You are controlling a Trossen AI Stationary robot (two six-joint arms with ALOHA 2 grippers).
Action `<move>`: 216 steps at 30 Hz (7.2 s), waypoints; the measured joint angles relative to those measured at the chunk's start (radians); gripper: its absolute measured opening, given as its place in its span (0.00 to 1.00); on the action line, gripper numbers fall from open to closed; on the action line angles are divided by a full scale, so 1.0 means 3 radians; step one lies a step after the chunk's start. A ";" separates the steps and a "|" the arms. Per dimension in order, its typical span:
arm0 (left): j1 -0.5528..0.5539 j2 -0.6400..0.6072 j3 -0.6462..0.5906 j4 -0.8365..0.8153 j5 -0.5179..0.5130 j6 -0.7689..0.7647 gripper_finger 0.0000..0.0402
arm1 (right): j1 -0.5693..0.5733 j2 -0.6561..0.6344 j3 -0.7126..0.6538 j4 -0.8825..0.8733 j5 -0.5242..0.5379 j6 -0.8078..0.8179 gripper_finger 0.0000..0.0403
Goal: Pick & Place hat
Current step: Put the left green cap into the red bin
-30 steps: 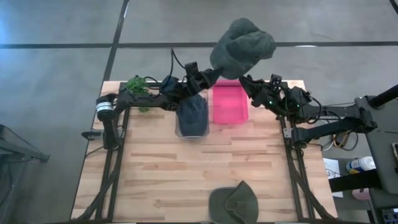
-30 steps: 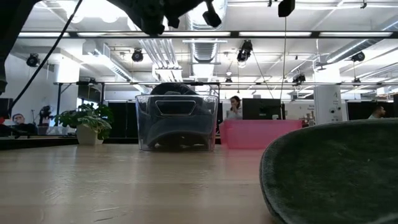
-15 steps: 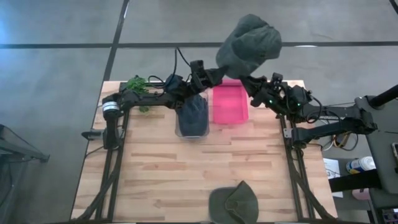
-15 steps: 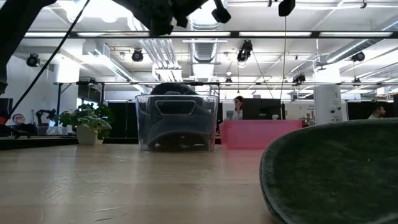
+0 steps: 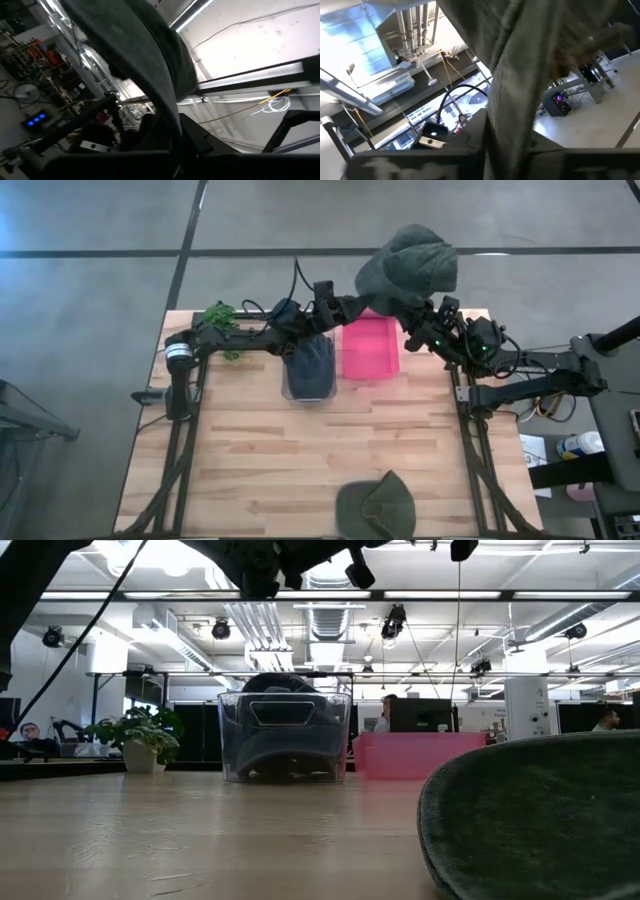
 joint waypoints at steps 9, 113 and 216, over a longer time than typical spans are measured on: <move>-0.0007 -0.0029 -0.0060 -0.0733 0.0240 0.0376 0.26 | -0.0177 -0.0064 0.0003 -0.0493 0.0035 0.0271 0.03; -0.0132 -0.3146 -0.3098 -0.2213 -0.0402 0.1401 0.42 | -0.2156 0.1263 0.0390 -0.4813 -0.1851 0.0454 0.52; -0.0130 -0.3145 -0.3105 -0.2467 -0.0393 0.1609 0.42 | -0.1471 0.0608 -0.1707 -0.0350 -0.2050 0.3753 0.04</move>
